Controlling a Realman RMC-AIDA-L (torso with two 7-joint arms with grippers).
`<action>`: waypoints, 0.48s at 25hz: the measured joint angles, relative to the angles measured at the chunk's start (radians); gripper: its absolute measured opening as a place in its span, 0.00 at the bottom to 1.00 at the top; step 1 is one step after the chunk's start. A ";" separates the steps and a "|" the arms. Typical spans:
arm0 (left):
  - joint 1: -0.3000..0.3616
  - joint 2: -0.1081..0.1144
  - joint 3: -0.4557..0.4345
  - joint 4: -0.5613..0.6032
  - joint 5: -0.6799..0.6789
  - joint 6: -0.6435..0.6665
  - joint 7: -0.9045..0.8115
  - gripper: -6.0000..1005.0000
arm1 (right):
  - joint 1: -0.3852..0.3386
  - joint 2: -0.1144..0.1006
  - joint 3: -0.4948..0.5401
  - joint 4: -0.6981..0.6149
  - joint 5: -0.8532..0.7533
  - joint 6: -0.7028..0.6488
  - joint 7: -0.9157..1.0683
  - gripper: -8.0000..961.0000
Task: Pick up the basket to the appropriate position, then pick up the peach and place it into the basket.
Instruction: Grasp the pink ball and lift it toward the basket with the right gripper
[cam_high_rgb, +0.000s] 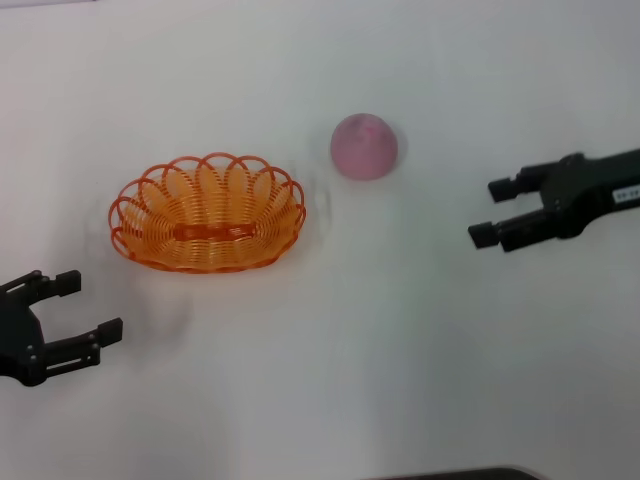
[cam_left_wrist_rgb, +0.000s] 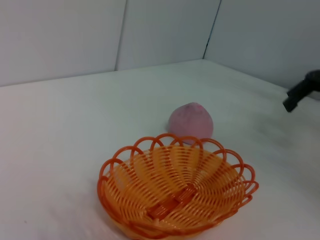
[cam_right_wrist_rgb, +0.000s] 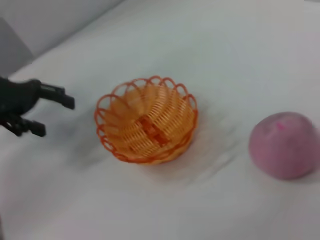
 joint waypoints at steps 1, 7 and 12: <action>0.000 0.000 0.000 0.000 0.000 0.000 0.000 0.85 | 0.007 0.000 -0.001 -0.021 -0.012 -0.002 0.001 0.96; -0.002 0.000 -0.001 -0.002 -0.001 -0.001 0.001 0.85 | 0.076 0.006 -0.015 -0.099 -0.092 -0.008 -0.014 0.97; 0.001 0.000 -0.010 -0.003 -0.001 -0.001 0.008 0.85 | 0.136 0.015 -0.058 -0.129 -0.134 0.008 -0.037 0.98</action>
